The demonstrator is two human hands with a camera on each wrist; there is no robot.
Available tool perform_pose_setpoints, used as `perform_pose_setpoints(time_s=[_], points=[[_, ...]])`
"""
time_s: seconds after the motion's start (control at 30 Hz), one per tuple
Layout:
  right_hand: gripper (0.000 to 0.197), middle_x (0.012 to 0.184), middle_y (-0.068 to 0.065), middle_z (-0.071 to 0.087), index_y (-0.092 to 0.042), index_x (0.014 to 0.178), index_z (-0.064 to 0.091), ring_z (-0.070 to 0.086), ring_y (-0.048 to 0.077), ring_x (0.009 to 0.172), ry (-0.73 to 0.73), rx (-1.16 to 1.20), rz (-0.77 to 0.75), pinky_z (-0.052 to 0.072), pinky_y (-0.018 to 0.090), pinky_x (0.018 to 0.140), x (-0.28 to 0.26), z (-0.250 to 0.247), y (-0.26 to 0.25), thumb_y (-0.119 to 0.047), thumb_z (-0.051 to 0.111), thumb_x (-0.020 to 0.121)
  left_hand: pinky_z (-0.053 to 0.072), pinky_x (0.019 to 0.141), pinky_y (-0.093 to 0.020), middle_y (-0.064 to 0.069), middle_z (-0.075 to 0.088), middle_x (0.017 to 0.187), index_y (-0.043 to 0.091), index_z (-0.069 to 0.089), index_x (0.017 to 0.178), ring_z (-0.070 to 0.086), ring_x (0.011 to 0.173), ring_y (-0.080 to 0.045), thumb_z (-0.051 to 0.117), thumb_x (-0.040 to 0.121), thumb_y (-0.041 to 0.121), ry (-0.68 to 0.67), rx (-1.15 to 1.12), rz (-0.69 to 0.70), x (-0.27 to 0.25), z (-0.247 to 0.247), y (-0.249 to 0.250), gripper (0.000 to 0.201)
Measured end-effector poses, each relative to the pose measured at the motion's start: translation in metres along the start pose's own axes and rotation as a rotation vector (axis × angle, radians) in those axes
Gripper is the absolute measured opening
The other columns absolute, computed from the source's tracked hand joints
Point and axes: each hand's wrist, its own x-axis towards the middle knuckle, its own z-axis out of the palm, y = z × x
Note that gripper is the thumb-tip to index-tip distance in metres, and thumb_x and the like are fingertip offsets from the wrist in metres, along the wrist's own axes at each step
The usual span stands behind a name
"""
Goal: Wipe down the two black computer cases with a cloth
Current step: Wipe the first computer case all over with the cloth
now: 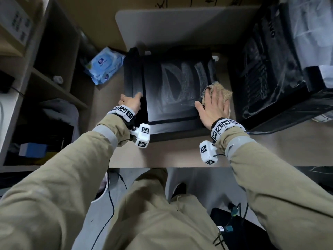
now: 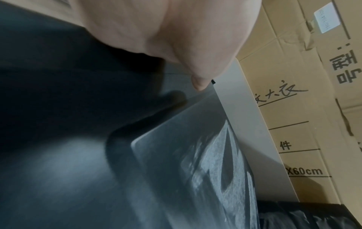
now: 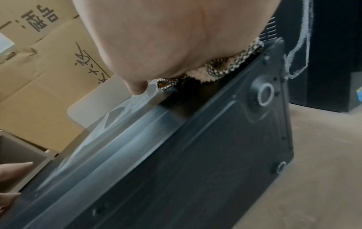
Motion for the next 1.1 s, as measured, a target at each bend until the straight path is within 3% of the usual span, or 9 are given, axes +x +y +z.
perform_pose_setpoints(time_s=[0.13,0.33,0.5,0.67,0.77,0.9,1.0,1.1], points=[[0.078,0.164,0.0,-0.027,-0.026,0.159,-0.011,-0.027,0.018,0.15,-0.064,0.047,0.036,-0.017,0.048,0.12,0.028,-0.011,-0.012,-0.067,0.017,0.099,0.015,0.121,-0.045,-0.019,0.022,0.161,0.007,0.009,0.158,0.022,0.148,-0.037,0.052,0.092,0.054,-0.038,-0.064,-0.008,0.023,-0.008,0.026,0.092],[0.081,0.165,0.001,-0.024,-0.026,0.16,-0.011,-0.026,0.018,0.151,-0.099,0.131,0.133,-0.018,0.047,0.12,0.085,-0.037,-0.04,-0.068,0.02,0.098,0.029,0.115,-0.041,-0.023,0.037,0.153,0.0,0.026,0.151,0.037,0.14,-0.039,0.052,0.092,0.052,-0.073,-0.124,0.006,0.061,-0.025,0.076,0.082],[0.082,0.167,0.002,-0.017,-0.026,0.16,-0.007,-0.021,0.019,0.152,-0.088,0.125,0.184,-0.015,0.047,0.122,0.133,-0.05,-0.059,-0.068,0.023,0.098,0.028,0.111,-0.036,-0.024,0.036,0.154,-0.002,0.031,0.15,0.036,0.141,-0.038,0.044,0.097,0.056,-0.119,-0.021,0.054,0.092,-0.038,0.114,0.08],[0.083,0.167,0.0,-0.018,-0.03,0.161,-0.002,-0.021,0.02,0.152,-0.086,0.107,0.189,-0.016,0.045,0.121,0.173,-0.067,-0.073,-0.073,0.024,0.094,0.032,0.108,-0.038,-0.02,0.043,0.15,0.003,0.044,0.145,0.044,0.136,-0.036,0.043,0.092,0.068,-0.127,0.015,0.031,0.118,-0.039,0.127,0.084],[0.087,0.167,-0.003,-0.017,-0.031,0.161,-0.001,-0.02,0.019,0.153,-0.061,0.109,0.191,-0.014,0.044,0.12,0.187,-0.071,-0.086,-0.076,0.027,0.091,0.029,0.11,-0.037,-0.019,0.038,0.154,0.002,0.036,0.149,0.038,0.14,-0.035,0.045,0.095,0.063,-0.168,-0.05,-0.03,0.126,-0.035,0.131,0.082],[0.086,0.167,-0.005,-0.015,-0.03,0.161,0.0,-0.019,0.017,0.153,-0.061,0.07,0.18,-0.014,0.043,0.119,0.189,-0.075,-0.101,-0.074,0.03,0.093,0.034,0.095,-0.031,-0.019,0.046,0.148,-0.002,0.041,0.145,0.045,0.134,-0.034,0.045,0.097,0.059,-0.197,-0.098,-0.041,0.125,-0.035,0.133,0.078],[0.084,0.167,-0.004,-0.016,-0.029,0.161,0.001,-0.02,0.017,0.152,-0.076,0.036,0.126,-0.015,0.044,0.119,0.18,-0.071,-0.117,-0.071,0.03,0.094,0.037,0.099,-0.035,-0.018,0.052,0.142,0.0,0.045,0.143,0.051,0.128,-0.036,0.053,0.089,0.063,-0.22,-0.21,-0.056,0.127,-0.036,0.129,0.084],[0.082,0.168,-0.003,-0.014,-0.028,0.161,0.003,-0.018,0.017,0.153,-0.085,0.017,-0.004,-0.016,0.045,0.119,0.17,-0.058,-0.147,-0.067,0.031,0.095,0.042,0.105,-0.039,-0.018,0.059,0.135,0.001,0.054,0.137,0.057,0.121,-0.035,0.052,0.068,0.07,-0.253,-0.309,-0.026,0.138,-0.031,0.117,0.097]])
